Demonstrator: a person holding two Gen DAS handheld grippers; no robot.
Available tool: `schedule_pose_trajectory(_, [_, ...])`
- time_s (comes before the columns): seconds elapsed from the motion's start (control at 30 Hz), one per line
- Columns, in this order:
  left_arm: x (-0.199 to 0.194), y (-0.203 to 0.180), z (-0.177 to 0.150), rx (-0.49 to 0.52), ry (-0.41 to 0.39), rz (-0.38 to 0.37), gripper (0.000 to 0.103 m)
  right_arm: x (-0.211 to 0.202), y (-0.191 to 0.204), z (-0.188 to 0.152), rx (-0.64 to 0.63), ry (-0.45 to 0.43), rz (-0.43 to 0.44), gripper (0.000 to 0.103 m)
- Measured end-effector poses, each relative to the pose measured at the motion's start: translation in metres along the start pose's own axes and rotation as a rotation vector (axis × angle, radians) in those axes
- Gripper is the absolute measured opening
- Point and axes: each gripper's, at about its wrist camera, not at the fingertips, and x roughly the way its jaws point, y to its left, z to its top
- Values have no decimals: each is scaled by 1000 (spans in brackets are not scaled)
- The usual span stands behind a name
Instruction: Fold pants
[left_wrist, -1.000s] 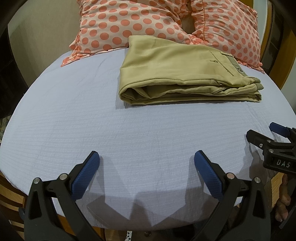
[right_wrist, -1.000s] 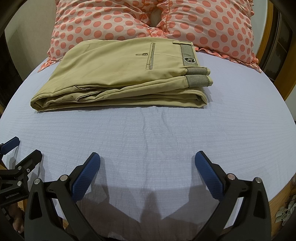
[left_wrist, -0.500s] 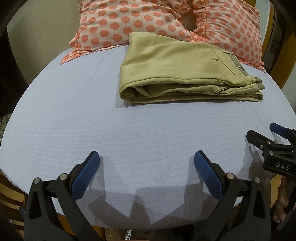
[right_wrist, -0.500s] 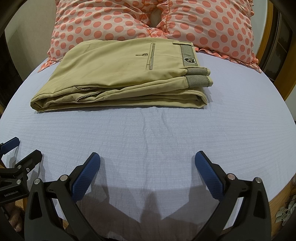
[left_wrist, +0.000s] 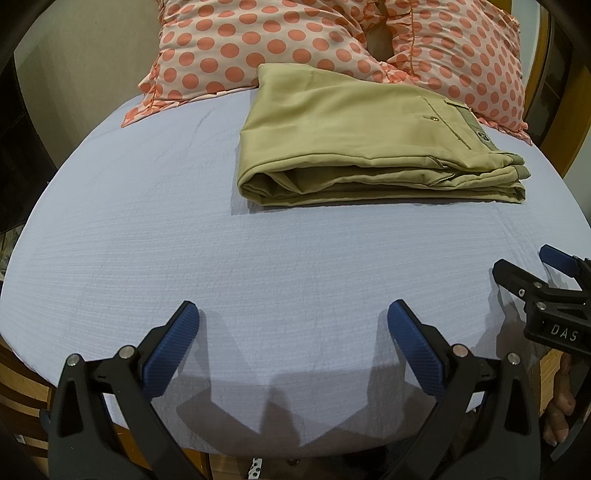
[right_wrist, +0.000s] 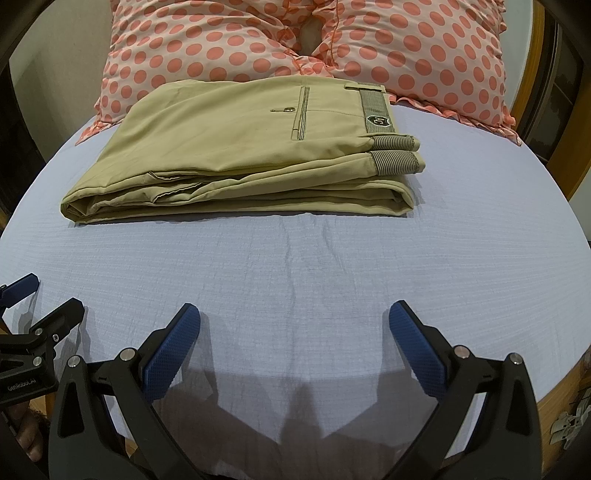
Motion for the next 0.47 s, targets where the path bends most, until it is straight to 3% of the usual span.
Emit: schedule_pose_trajectory(0.47, [1,1,-1,1,-10,-1,101,0,1,2,1,2,0,102])
